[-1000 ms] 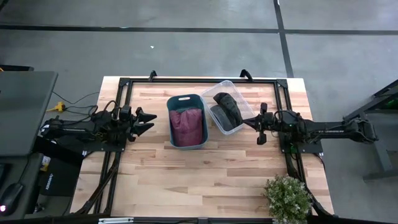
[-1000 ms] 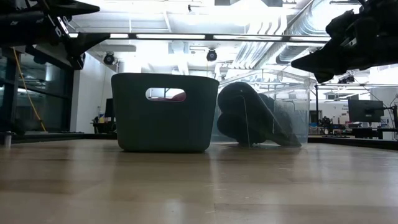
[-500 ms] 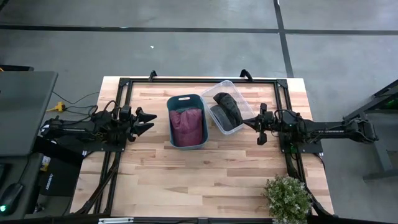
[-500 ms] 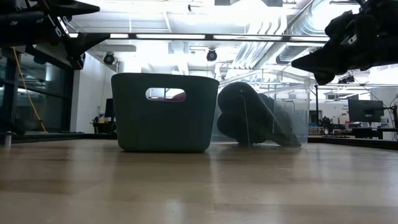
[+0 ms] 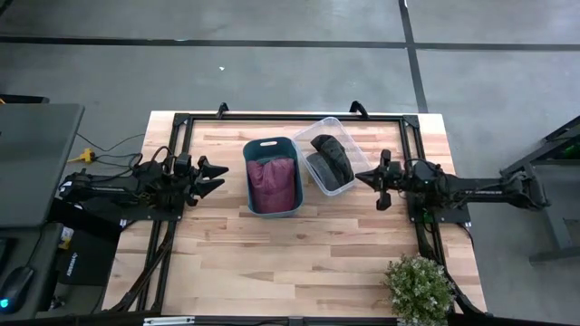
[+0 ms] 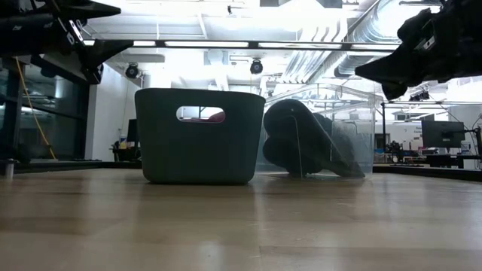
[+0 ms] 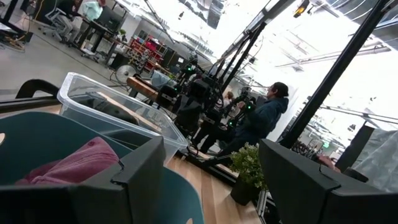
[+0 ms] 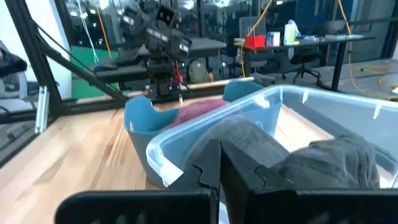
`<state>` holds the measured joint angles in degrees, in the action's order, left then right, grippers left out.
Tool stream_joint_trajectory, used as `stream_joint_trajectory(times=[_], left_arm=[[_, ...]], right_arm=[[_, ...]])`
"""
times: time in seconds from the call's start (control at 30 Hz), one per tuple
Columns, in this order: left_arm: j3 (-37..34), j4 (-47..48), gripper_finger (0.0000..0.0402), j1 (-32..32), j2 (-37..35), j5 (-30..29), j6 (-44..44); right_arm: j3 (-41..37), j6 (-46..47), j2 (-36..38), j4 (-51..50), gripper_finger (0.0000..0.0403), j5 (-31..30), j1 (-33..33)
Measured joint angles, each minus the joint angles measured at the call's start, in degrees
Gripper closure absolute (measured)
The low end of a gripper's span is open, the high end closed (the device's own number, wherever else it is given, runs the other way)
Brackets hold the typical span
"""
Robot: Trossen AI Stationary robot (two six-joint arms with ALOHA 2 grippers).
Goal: Pick & Place hat
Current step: Return to Home Position
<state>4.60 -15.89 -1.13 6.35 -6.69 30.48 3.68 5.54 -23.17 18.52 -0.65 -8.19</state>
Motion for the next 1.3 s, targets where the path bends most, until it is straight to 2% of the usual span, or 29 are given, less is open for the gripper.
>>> stream_joint_trajectory(times=[0.27, 0.77, 1.3], left_arm=[[0.00, 0.01, 0.0156, 0.00, 0.00, 0.01, 0.00], [0.00, 0.29, 0.0156, 0.07, -0.22, 0.01, 0.00], [0.00, 7.07, 0.0156, 0.04, -0.22, 0.01, 0.00]], right_arm=[[0.00, 0.00, 5.83, -0.10, 0.0402, 0.00, 0.02], [0.00, 0.00, 10.54, -0.11, 0.0402, 0.00, 0.02], [0.02, 0.00, 10.76, -0.11, 0.0402, 0.00, 0.02]])
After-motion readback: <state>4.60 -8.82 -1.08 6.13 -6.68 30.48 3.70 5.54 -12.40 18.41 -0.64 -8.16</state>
